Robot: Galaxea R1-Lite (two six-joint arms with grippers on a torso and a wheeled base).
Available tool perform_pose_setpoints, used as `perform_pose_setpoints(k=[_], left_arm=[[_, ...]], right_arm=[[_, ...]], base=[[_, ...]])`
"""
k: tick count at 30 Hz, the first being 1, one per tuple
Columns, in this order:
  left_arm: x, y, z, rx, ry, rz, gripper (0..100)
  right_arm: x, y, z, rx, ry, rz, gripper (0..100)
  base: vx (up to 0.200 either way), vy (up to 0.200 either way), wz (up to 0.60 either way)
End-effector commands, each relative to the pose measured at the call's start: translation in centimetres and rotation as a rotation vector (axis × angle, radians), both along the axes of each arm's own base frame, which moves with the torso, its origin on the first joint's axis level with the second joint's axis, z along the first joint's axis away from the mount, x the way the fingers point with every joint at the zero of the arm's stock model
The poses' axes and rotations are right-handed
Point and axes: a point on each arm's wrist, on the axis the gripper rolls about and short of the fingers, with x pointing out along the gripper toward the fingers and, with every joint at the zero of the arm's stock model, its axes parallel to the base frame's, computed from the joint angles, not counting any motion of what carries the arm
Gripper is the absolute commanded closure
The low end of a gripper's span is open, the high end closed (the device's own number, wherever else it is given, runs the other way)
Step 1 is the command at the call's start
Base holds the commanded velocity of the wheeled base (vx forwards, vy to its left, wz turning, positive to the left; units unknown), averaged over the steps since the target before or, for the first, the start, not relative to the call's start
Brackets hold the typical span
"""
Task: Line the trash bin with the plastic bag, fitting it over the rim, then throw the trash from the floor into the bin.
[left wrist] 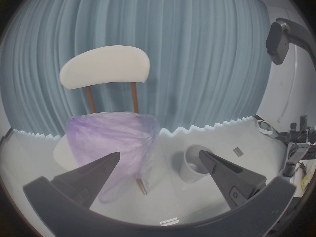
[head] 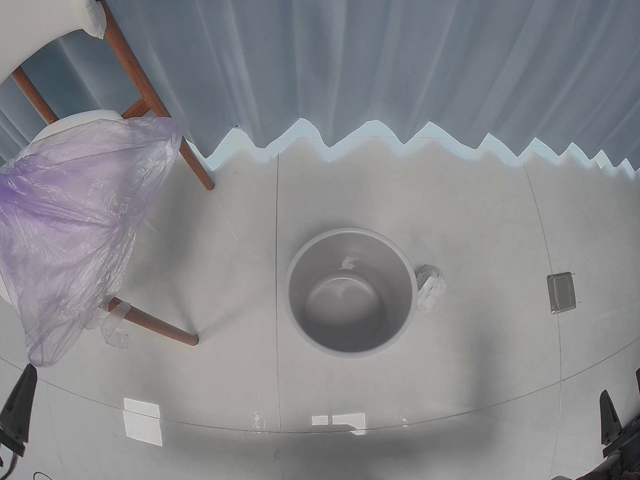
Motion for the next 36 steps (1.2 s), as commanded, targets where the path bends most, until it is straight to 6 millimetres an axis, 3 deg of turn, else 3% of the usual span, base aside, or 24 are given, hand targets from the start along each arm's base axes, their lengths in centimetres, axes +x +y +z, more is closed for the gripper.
perform_pose_setpoints(k=[1, 7, 19, 32, 34, 36], left_arm=[[2.8, -0.3, 3.2, 0.031, 0.062, -0.086, 0], [5.2, -0.5, 5.4, 0.085, 0.049, -0.111, 0], [9.2, -2.7, 8.4, 0.206, 0.060, -0.342, 0], [15.1, -5.4, 11.1, 0.343, 0.070, -0.303, 0], [15.1, -5.4, 11.1, 0.343, 0.070, -0.303, 0], [15.5, -7.4, 11.2, 0.367, 0.089, -0.273, 0]], right_arm=[[0.0, 0.0, -0.5, 0.001, 0.000, 0.000, 0], [0.0, 0.0, -0.5, -0.001, 0.000, 0.000, 0], [0.0, 0.0, -0.5, -0.002, 0.000, 0.000, 0], [0.0, 0.0, -0.5, -0.004, 0.000, 0.000, 0], [0.0, 0.0, -0.5, -0.004, 0.000, 0.000, 0], [0.0, 0.0, -0.5, -0.004, 0.000, 0.001, 0]], base=[[0.000, 0.000, 0.00], [0.000, 0.000, 0.00], [0.000, 0.000, 0.00], [0.000, 0.000, 0.00], [0.000, 0.000, 0.00], [0.000, 0.000, 0.00]])
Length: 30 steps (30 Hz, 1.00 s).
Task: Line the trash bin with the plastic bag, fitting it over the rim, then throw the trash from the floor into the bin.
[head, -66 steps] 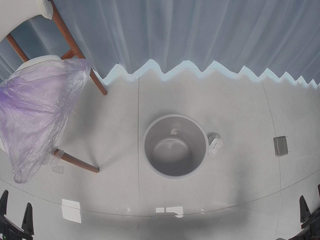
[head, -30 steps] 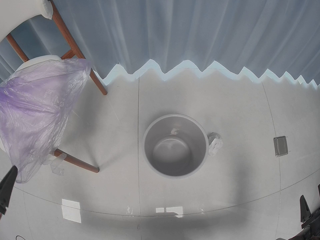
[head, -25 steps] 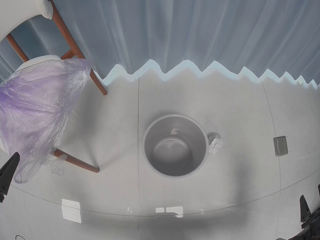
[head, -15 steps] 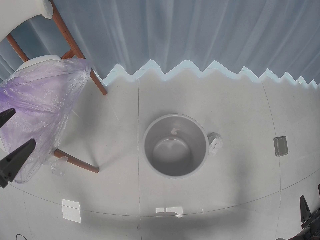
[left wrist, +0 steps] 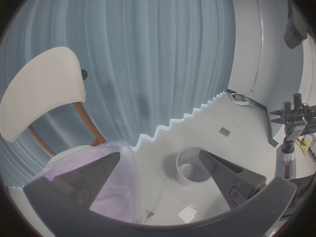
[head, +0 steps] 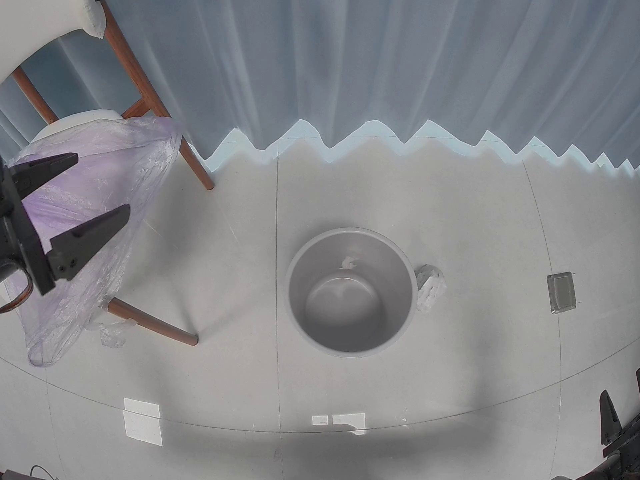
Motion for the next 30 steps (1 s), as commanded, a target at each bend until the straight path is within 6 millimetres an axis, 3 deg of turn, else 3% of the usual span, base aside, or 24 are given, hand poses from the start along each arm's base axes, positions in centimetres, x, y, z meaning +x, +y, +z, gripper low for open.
perform_pose_setpoints(k=[1, 7, 16, 22, 30], left_arm=[[1.9, -3.3, -0.4, 0.048, 0.053, 0.012, 0], [2.5, -5.3, -1.3, 0.103, 0.078, 0.149, 0], [2.7, -5.5, -1.8, 0.285, 0.019, 0.268, 0], [4.0, -6.0, -2.9, 0.389, 0.044, 0.348, 0], [5.7, -7.1, -3.8, 0.401, 0.035, 0.468, 0]], right_arm=[[0.0, 0.0, -0.5, 0.000, 0.001, 0.001, 0], [0.0, 0.0, -0.5, 0.000, 0.001, 0.001, 0], [0.0, 0.0, -0.5, -0.002, 0.001, 0.001, 0], [0.0, 0.0, -0.5, -0.002, 0.001, 0.001, 0], [0.0, 0.0, -0.5, -0.003, 0.002, 0.002, 0]], base=[[0.000, 0.000, 0.00], [0.000, 0.000, 0.00], [0.000, 0.000, 0.00], [0.000, 0.000, 0.00], [0.000, 0.000, 0.00]])
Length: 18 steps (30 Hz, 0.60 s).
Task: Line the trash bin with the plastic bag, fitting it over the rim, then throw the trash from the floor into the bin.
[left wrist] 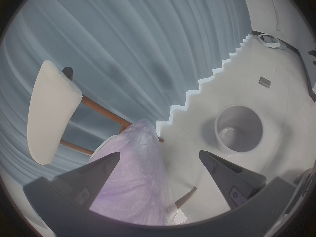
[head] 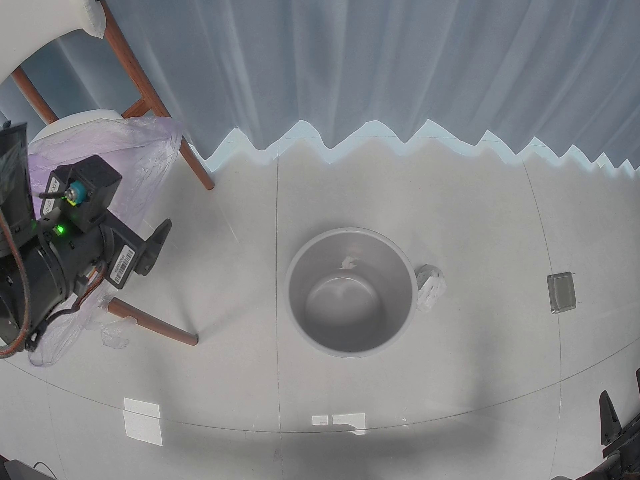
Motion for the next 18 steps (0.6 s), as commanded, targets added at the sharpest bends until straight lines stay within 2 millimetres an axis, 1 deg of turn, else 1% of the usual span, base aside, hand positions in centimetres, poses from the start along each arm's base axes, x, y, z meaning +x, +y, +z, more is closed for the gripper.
perform_pose_setpoints(k=[1, 4, 7, 12, 14, 18], left_arm=[[1.3, -0.9, -1.3, 0.028, 0.020, 0.020, 0], [1.4, -0.9, -1.6, 0.058, 0.005, 0.046, 0], [1.6, -0.4, -2.1, 0.085, 0.004, 0.076, 0], [1.6, -0.2, -2.2, 0.126, 0.007, 0.079, 0], [1.6, -0.1, -2.6, 0.204, 0.022, 0.073, 0], [1.8, 0.4, -2.9, 0.271, 0.028, 0.110, 0]], right_arm=[[0.0, 0.0, -0.5, -0.003, 0.000, 0.000, 0], [0.0, 0.0, -0.5, -0.003, 0.002, 0.000, 0], [0.0, 0.0, -0.5, -0.003, 0.002, 0.000, 0], [0.0, 0.0, -0.5, -0.003, 0.002, 0.000, 0], [0.0, 0.0, -0.5, -0.001, 0.002, 0.000, 0], [0.0, 0.0, -0.5, -0.001, 0.002, 0.000, 0]], base=[[0.000, 0.000, 0.00], [0.000, 0.000, 0.00], [0.000, 0.000, 0.00], [0.000, 0.000, 0.00], [0.000, 0.000, 0.00], [0.000, 0.000, 0.00]])
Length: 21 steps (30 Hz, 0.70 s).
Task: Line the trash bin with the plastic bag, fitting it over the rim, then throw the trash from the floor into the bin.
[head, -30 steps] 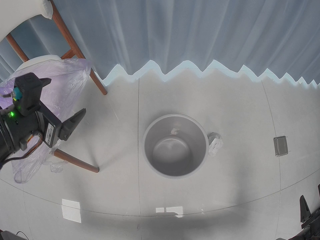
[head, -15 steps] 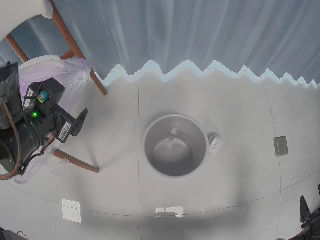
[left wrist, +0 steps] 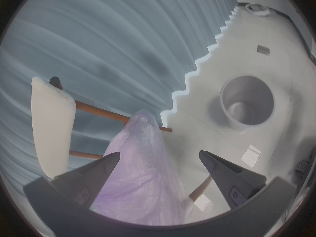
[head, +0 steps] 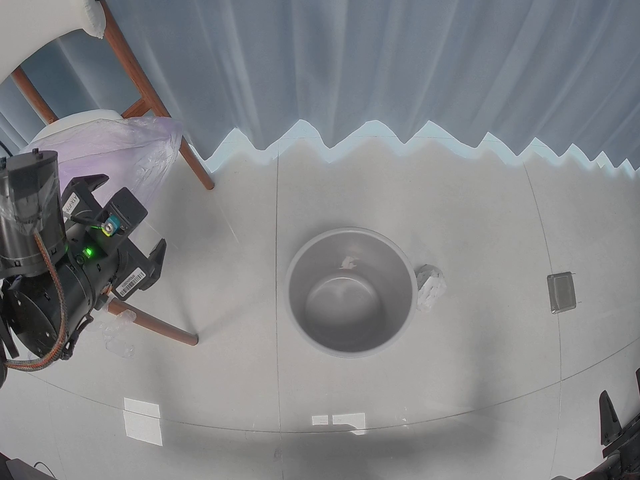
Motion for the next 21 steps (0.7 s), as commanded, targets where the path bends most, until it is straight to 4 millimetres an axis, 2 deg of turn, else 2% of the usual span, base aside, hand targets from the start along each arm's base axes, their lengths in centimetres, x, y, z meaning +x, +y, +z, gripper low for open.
perform_pose_setpoints(k=[1, 14, 21], left_arm=[[0.2, 0.6, -0.4, 0.045, 0.007, 0.032, 0], [1.3, 2.2, -1.4, 0.100, 0.040, 0.158, 0], [2.5, 2.5, -3.3, 0.131, 0.099, 0.193, 0]], right_arm=[[0.0, 0.0, -0.5, 0.001, 0.000, 0.000, 0], [0.0, 0.0, -0.5, 0.001, 0.000, 0.000, 0], [0.0, 0.0, -0.5, 0.001, 0.000, 0.001, 0]], base=[[0.000, 0.000, 0.00], [0.000, 0.000, 0.00], [0.000, 0.000, 0.00]])
